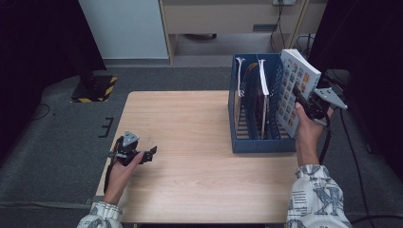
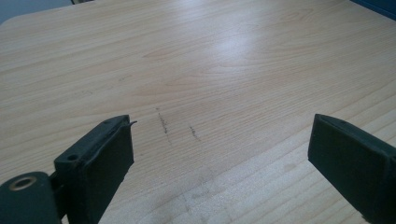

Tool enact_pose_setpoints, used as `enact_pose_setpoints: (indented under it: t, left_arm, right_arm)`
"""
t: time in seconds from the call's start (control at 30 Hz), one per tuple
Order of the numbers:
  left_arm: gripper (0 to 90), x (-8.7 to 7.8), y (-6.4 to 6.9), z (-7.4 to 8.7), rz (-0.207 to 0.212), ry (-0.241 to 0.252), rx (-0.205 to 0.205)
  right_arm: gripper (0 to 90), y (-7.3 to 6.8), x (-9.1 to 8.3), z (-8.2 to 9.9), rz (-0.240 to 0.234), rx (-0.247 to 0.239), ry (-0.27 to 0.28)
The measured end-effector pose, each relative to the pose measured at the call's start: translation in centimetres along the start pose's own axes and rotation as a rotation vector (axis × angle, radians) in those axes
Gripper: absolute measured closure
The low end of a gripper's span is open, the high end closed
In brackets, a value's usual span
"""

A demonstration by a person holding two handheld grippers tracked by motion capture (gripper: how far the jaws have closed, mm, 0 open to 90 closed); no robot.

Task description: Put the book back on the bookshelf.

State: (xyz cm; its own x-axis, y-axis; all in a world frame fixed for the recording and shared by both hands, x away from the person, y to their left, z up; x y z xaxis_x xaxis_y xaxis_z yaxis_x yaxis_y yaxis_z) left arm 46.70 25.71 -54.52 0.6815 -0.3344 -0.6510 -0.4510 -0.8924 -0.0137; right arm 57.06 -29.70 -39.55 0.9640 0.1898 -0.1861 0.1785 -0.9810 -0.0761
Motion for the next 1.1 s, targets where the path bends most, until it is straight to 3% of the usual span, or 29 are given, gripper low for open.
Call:
enact_pose_setpoints:
  t: [0.57, 0.73, 1.1]
  left_arm:
    - [6.5, -0.1, 0.0, -0.1, 0.006, 0.003, -0.001]
    - [6.5, -0.2, 0.0, -0.1, 0.006, 0.006, -0.003]
    - [6.5, -0.3, 0.2, -0.3, 0.007, 0.012, 0.003]
  right_arm:
    - [73.4, -0.3, 0.7, 2.1, 0.000, 0.001, -0.083]
    - [73.2, -0.8, 1.0, 2.6, -0.010, -0.018, -0.118]
    - [72.8, -0.7, 0.6, 2.6, -0.018, -0.027, -0.150]
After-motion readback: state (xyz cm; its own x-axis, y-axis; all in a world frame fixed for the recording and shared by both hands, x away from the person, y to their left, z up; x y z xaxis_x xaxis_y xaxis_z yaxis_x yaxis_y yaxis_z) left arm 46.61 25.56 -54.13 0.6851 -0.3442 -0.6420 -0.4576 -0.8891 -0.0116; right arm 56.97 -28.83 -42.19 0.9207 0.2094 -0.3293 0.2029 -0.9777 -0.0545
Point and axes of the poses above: each handheld gripper's, and its own axes: x roughly forward along the jaws, z roughly out of its underside, y roughly to its right, the point moved 8 cm from there along x, roughly forward along the jaws, and after that the axes turned 6 degrees about -y, right-handed, at the moved point
